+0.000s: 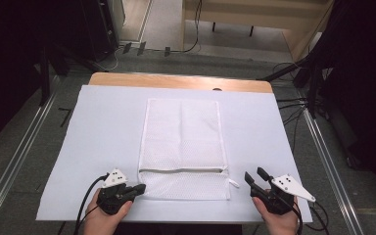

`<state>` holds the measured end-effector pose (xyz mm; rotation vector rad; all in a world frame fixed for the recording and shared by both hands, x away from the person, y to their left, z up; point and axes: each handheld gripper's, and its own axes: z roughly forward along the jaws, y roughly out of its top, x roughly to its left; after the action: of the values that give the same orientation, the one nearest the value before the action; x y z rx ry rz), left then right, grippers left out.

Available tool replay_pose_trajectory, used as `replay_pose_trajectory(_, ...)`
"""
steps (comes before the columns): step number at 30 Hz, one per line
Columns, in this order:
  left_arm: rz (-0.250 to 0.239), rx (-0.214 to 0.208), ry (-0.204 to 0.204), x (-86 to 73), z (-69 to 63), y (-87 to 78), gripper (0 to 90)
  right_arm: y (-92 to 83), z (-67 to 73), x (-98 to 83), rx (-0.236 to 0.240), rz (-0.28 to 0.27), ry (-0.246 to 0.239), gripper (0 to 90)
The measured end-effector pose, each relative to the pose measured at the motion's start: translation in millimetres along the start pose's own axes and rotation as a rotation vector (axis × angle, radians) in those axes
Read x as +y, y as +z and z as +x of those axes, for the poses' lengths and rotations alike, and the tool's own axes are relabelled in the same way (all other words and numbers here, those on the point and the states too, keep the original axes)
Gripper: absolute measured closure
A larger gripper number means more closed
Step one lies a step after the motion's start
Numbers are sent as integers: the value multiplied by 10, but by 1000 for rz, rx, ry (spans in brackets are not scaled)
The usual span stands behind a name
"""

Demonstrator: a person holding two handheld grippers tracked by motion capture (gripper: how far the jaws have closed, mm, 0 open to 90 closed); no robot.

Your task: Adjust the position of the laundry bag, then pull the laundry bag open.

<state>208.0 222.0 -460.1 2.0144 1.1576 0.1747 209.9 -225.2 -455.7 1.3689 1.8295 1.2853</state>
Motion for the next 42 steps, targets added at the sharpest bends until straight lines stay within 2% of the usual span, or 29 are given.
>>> replay_pose_trajectory(2, 13, -28, -23, -22, 19, -46, 900, -11, 52, -26, 0, 22, 8, 504)
replay_pose_trajectory(6, 13, -8, -19, -47, 22, -67, 900, 2, 126, -58, 32, 59, -8, 507)
replay_pose_trajectory(8, -7, 18, -29, -52, 42, -86, 893, 24, 171, -74, 40, 82, -15, 505)
replay_pose_trajectory(10, -59, 70, -30, -51, 61, -128, 720, 73, 222, -84, 70, 105, -20, 487)
replay_pose_trajectory(11, -78, 77, -30, -47, 65, -142, 639, 102, 248, -89, 81, 117, -23, 474)
replay_pose_trajectory(12, -107, 64, -32, -34, 72, -163, 585, 124, 267, -93, 89, 129, -25, 458)
replay_pose_trajectory(13, -119, 64, -32, -30, 69, -173, 515, 175, 295, -102, 117, 162, -14, 423)
replay_pose_trajectory(15, -126, 63, -29, -32, 64, -178, 487, 242, 318, -117, 137, 205, 10, 382)
replay_pose_trajectory(19, -109, 45, -14, -41, 41, -148, 520, 359, 368, -156, 134, 251, 33, 378)
replay_pose_trajectory(23, -144, 77, -5, -30, 7, -172, 461, 456, 450, -172, 129, 275, 35, 378)
replay_pose_trajectory(26, -180, 99, 2, -16, -5, -206, 427, 490, 518, -175, 93, 281, 5, 393)
replay_pose_trajectory(31, -224, 123, 31, 7, -80, -235, 420, 501, 644, -205, 16, 284, -96, 439)
replay_pose_trajectory(33, -232, 121, 50, 29, -128, -230, 420, 512, 685, -205, 15, 278, -122, 499)
replay_pose_trajectory(37, -217, 109, 75, 103, -222, -171, 416, 520, 715, -193, 25, 288, -131, 579)
replay_pose_trajectory(42, -202, 49, 84, 229, -350, -60, 418, 524, 690, -174, 9, 290, -113, 807)
